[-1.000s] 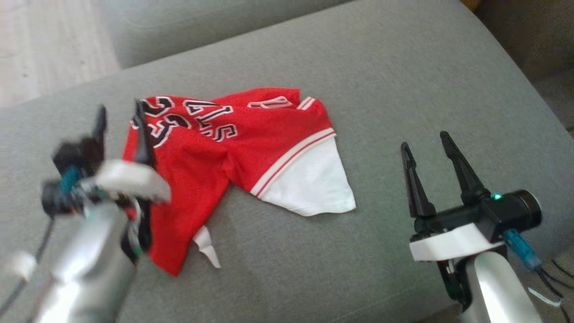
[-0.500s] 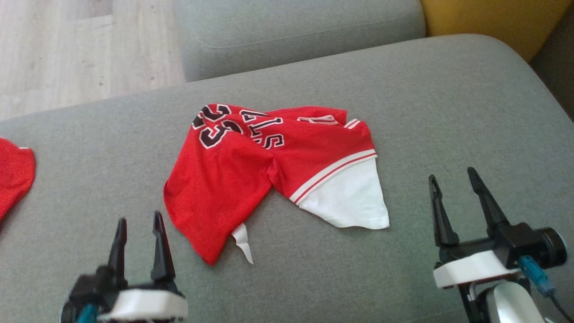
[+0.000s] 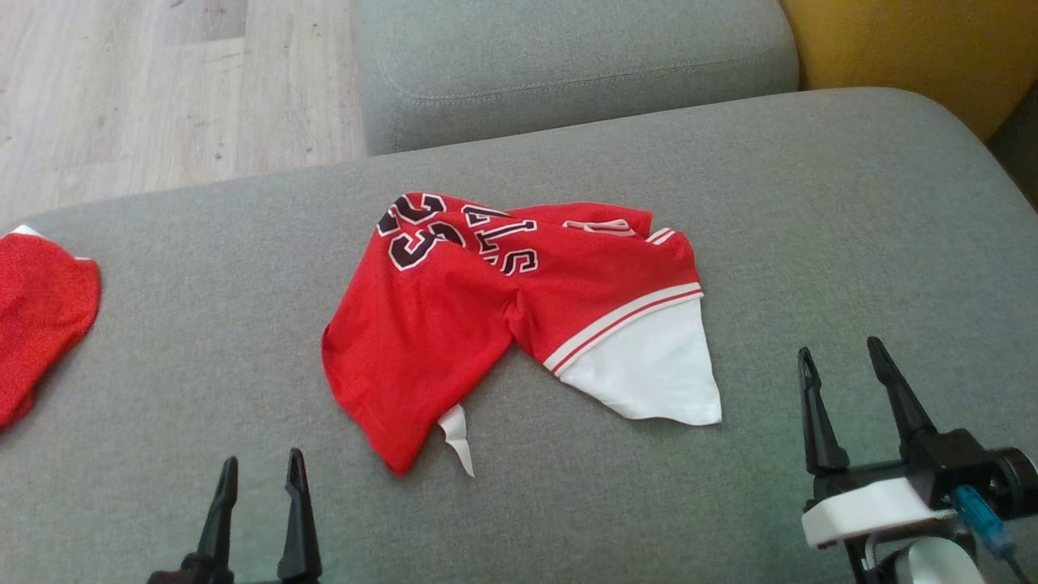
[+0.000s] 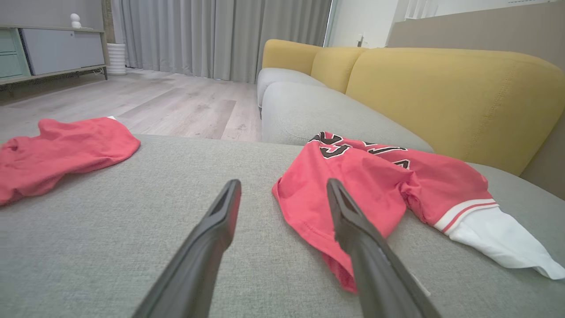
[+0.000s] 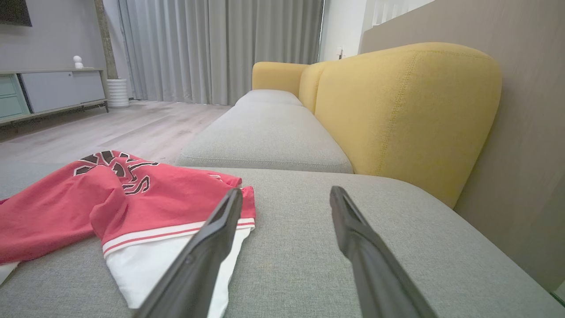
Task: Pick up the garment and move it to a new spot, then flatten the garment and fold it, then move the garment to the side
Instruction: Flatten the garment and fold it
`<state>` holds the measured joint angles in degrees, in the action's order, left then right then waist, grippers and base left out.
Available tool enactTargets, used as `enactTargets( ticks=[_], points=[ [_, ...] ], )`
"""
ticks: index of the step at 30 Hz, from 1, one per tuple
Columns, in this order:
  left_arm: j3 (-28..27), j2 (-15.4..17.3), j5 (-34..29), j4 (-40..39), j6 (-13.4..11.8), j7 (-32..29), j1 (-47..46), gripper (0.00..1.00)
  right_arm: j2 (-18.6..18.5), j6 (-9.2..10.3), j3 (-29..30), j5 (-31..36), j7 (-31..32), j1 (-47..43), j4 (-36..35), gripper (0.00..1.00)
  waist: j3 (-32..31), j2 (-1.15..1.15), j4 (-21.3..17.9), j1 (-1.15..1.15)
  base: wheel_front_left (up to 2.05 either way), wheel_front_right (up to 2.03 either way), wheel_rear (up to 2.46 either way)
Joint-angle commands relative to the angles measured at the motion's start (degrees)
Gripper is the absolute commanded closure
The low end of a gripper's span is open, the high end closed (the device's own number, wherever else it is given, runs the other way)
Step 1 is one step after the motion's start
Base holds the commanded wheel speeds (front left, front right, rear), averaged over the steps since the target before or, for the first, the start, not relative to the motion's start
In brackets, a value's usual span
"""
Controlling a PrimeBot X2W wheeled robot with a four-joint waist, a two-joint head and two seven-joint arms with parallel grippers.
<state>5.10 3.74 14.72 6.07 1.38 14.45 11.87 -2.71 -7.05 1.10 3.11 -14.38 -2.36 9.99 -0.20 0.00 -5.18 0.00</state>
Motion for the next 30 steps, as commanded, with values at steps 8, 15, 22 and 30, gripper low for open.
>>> enactTargets(
  ticks=[8,15,22,30],
  points=[
    [-4.4,-0.8,-1.4,-1.1,1.8,0.5,-1.9,0.0,-0.2,-0.44,-2.0,0.3,-0.6,1.9,-1.7,0.0,-0.1,0.0,-0.5,0.0,0.0,0.0,0.0],
    [-4.3,-0.8,-0.5,-0.7,1.7,0.5,-2.1,0.0,-0.2,-0.44,-2.6,0.2,-0.6,2.1,-1.8,0.0,0.2,0.0,-1.3,0.0,0.0,0.0,0.0],
    [-1.0,-0.9,1.5,1.8,2.4,0.5,-4.7,0.0,-0.2,-0.44,-3.1,0.1,-0.6,2.5,-2.0,0.0,1.0,0.0,-1.7,0.0,0.0,0.0,0.0],
    [5.0,-0.9,7.3,15.8,1.3,-2.7,-15.0,0.0,-0.2,-0.44,-4.6,0.0,-0.6,3.6,-2.3,0.0,2.7,0.0,-2.7,0.0,0.0,0.0,0.0]
  ],
)
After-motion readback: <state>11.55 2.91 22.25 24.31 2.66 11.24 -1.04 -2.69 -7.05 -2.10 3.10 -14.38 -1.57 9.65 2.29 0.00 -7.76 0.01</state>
